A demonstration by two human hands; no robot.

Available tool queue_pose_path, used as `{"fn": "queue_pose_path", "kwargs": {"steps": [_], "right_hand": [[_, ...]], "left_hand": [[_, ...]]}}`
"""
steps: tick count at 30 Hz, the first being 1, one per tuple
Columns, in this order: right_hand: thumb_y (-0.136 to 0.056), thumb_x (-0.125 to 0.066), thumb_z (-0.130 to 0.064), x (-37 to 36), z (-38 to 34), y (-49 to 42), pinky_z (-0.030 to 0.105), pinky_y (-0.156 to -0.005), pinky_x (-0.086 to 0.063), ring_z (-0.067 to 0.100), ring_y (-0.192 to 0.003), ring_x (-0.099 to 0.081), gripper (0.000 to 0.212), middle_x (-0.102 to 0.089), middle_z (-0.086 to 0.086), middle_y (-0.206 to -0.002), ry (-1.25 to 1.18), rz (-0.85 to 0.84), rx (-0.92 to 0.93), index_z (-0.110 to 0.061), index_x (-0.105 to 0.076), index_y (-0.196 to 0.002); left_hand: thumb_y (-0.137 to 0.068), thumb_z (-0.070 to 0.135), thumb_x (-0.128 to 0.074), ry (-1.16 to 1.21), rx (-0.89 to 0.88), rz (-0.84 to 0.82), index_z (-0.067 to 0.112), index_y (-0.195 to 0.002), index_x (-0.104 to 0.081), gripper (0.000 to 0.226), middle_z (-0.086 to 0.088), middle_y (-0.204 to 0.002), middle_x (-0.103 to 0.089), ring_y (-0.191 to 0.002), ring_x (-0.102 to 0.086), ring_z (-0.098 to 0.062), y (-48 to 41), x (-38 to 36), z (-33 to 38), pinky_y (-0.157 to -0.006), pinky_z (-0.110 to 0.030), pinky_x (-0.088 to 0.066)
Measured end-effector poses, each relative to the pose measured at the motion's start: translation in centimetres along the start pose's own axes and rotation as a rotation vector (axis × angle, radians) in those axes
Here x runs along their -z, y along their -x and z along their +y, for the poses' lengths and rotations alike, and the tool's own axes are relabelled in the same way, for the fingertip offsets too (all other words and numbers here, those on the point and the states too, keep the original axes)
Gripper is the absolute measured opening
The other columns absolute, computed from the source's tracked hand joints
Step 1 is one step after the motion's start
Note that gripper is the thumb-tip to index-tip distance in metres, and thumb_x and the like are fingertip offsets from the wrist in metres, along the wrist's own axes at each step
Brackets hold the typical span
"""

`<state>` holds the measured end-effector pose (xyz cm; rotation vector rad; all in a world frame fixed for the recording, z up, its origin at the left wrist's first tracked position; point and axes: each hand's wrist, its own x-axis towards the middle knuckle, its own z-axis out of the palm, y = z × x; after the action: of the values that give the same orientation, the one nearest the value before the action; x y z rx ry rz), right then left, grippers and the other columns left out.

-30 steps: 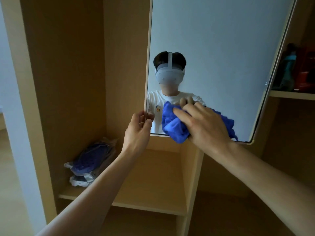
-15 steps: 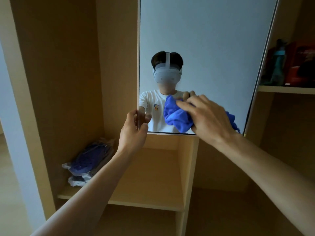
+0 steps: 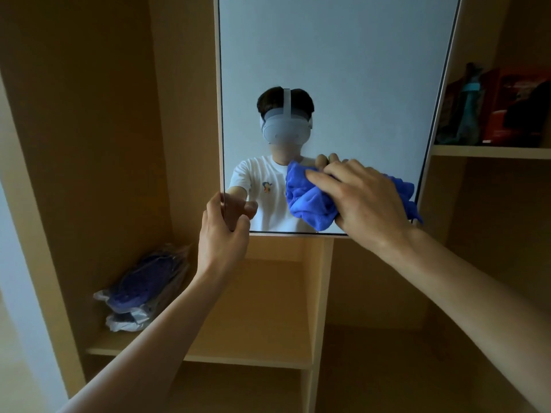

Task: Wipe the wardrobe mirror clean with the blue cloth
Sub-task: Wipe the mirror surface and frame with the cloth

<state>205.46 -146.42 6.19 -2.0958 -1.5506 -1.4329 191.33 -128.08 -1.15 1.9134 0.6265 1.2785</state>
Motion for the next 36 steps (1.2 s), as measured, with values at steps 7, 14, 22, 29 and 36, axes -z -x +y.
{"fn": "queue_pose_path", "kwargs": {"steps": [7,14,22,29,36], "right_hand": [[-0.093,-0.054,-0.01,-2.0,-1.3,4.1,0.042,-0.085,-0.049,0.025,-0.101,-0.055,0.045,-0.061,0.0,-0.113,-0.084,-0.115,0.055,-0.021,-0.055,-0.137],[-0.096,-0.055,-0.016,-1.7,-0.2,3.9,0.04,-0.088,-0.047,0.025,-0.1,-0.055,0.042,-0.063,0.002,-0.114,-0.092,-0.103,0.06,-0.022,-0.057,-0.137],[-0.079,-0.079,-0.016,2.4,5.8,0.7,0.043,-0.067,-0.053,0.03,-0.089,-0.058,0.052,-0.066,0.005,-0.111,0.006,0.089,-0.074,-0.019,-0.063,-0.128],[-0.078,-0.081,-0.015,3.0,8.2,0.2,0.042,-0.07,-0.052,0.029,-0.089,-0.059,0.052,-0.068,0.002,-0.111,-0.006,0.126,-0.018,-0.018,-0.064,-0.127],[-0.089,-0.061,-0.006,0.1,6.3,4.7,0.048,-0.078,-0.052,0.03,-0.098,-0.061,0.042,-0.067,0.006,-0.114,-0.042,0.037,0.051,-0.015,-0.064,-0.129]], "left_hand": [[-0.098,0.022,-0.057,-0.029,-0.012,0.048,0.021,-0.156,-0.027,0.065,-0.003,-0.151,-0.042,-0.133,-0.045,-0.021,0.3,-0.9,-0.3,-0.095,-0.03,-0.036],[-0.098,0.029,-0.058,-0.091,-0.001,0.01,0.021,-0.16,-0.017,0.075,-0.008,-0.154,-0.037,-0.137,-0.043,-0.027,0.4,-0.8,-0.1,-0.107,-0.046,-0.043],[-0.097,0.031,-0.059,-0.082,0.002,0.02,0.02,-0.16,-0.013,0.079,-0.01,-0.154,-0.033,-0.139,-0.039,-0.029,0.8,-1.4,0.2,-0.107,-0.047,-0.042],[-0.098,0.03,-0.059,-0.084,0.002,0.069,0.019,-0.161,-0.011,0.08,-0.012,-0.153,-0.032,-0.139,-0.038,-0.031,0.9,-2.3,-0.1,-0.102,-0.045,-0.039],[-0.097,0.03,-0.061,-0.121,-0.013,0.089,0.016,-0.161,-0.007,0.085,-0.017,-0.155,-0.029,-0.143,-0.03,-0.034,1.2,-3.0,0.1,-0.108,-0.053,-0.037]]}}
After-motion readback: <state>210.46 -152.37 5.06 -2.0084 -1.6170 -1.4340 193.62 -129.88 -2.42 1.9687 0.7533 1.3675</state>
